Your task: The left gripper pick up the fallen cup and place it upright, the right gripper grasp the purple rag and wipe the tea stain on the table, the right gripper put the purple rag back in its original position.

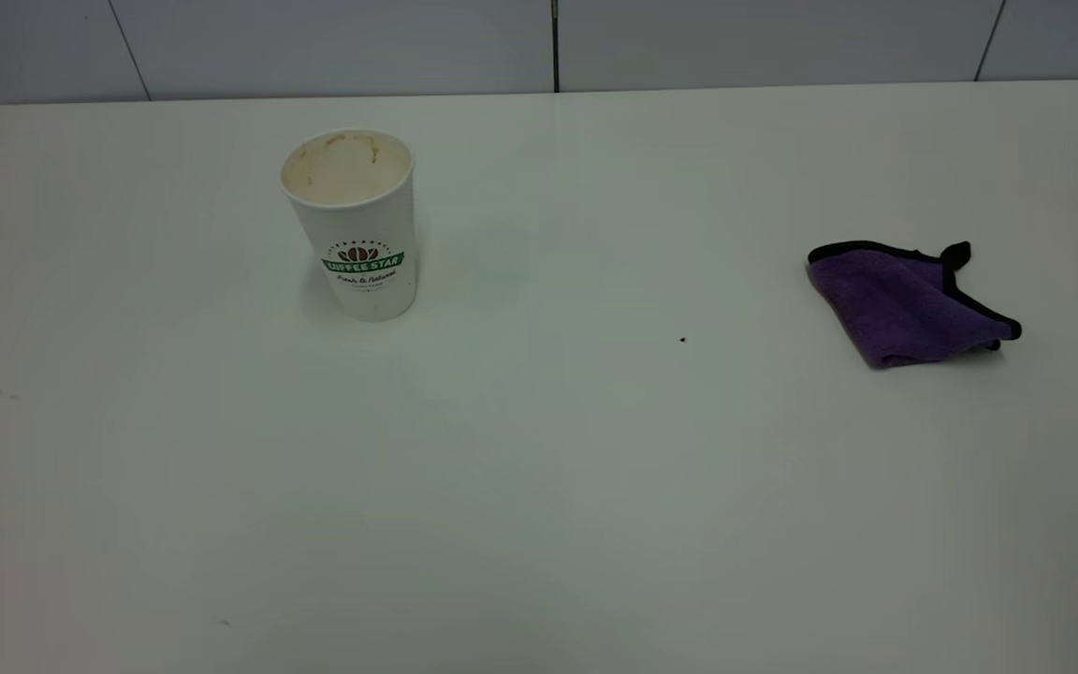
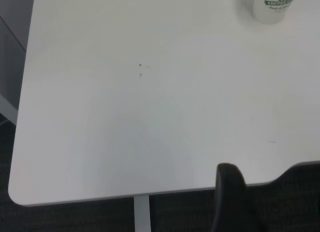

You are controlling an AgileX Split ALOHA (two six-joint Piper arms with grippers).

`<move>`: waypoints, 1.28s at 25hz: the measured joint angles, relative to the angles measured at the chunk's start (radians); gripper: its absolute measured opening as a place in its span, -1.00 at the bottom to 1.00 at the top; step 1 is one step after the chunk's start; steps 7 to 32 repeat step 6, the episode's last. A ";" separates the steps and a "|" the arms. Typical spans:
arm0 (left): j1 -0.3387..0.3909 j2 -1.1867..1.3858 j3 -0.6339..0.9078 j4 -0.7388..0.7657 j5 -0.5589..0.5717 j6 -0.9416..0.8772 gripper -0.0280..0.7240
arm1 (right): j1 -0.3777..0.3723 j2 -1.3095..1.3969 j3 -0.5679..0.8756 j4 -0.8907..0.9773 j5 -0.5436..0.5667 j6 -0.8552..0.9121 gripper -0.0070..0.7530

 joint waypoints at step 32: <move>0.000 0.000 0.000 0.000 0.000 0.000 0.27 | 0.000 0.000 0.037 0.019 -0.075 0.003 0.33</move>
